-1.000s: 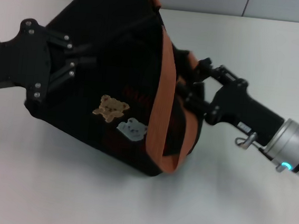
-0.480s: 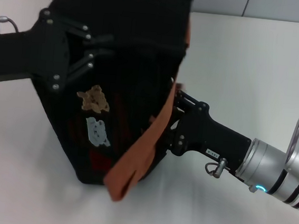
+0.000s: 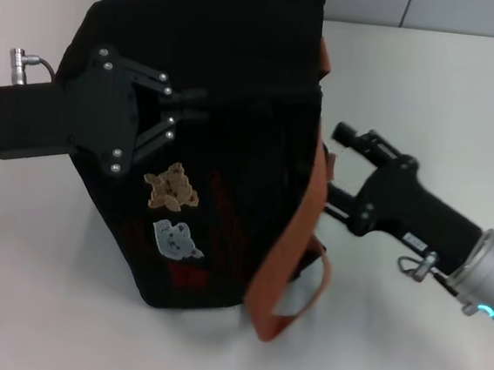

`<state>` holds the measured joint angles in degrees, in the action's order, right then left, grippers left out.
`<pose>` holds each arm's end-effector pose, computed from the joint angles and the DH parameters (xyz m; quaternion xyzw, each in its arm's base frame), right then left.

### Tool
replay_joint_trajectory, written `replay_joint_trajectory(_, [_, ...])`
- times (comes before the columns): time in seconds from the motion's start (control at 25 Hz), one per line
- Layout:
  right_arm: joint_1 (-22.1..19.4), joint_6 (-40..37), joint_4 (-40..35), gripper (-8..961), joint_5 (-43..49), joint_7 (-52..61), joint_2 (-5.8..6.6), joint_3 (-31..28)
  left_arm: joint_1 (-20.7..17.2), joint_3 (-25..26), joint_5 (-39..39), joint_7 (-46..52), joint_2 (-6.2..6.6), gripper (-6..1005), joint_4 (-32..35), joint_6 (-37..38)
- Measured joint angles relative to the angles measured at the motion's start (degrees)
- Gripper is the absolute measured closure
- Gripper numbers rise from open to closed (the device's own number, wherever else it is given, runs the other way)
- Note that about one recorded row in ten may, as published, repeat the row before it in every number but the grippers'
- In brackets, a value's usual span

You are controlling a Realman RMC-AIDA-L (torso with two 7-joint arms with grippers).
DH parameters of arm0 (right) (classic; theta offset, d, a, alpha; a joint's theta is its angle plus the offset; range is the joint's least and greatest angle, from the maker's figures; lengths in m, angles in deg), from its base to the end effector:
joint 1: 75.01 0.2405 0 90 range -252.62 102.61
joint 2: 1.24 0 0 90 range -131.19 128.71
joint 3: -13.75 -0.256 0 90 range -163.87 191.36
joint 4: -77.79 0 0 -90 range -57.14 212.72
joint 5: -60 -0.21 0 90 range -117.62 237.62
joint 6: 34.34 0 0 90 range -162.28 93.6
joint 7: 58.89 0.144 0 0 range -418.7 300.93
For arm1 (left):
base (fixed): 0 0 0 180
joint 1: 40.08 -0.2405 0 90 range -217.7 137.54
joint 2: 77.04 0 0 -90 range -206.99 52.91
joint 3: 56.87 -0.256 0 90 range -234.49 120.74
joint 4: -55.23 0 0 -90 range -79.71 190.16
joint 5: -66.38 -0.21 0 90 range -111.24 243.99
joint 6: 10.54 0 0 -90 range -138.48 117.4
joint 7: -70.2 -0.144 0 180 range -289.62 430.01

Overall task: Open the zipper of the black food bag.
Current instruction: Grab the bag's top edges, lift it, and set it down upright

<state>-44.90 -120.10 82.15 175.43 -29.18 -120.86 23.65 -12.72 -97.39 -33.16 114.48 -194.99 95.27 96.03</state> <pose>0.2546 0.2798 -0.0789 -0.8599 0.1526 0.4102 0.2627 -0.2311 0.3028 0.0361 -0.9105 0.1321 -0.3489 0.1784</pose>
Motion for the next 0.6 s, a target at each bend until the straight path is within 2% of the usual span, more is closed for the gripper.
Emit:
replay_joint_trajectory(0.44, [-2.0, -3.6, -3.1, 203, -0.1, -2.5, 0.05, -2.6, 0.1, 0.0, -0.6, -0.7, -0.27, 904, -0.7, -0.4])
replay_joint_trajectory(0.56, [-2.1, -4.8, -1.5, 207, -0.2, -8.2, -0.11, -3.2, 0.3, 0.0, -0.6, -0.8, -0.43, 901, -1.1, -0.4])
replay_joint_trajectory(0.6, [-2.2, -4.9, 0.8, 208, -0.2, -13.7, -0.19, -3.9, 0.4, 0.0, -0.6, -1.1, -0.43, 900, -1.7, -0.4])
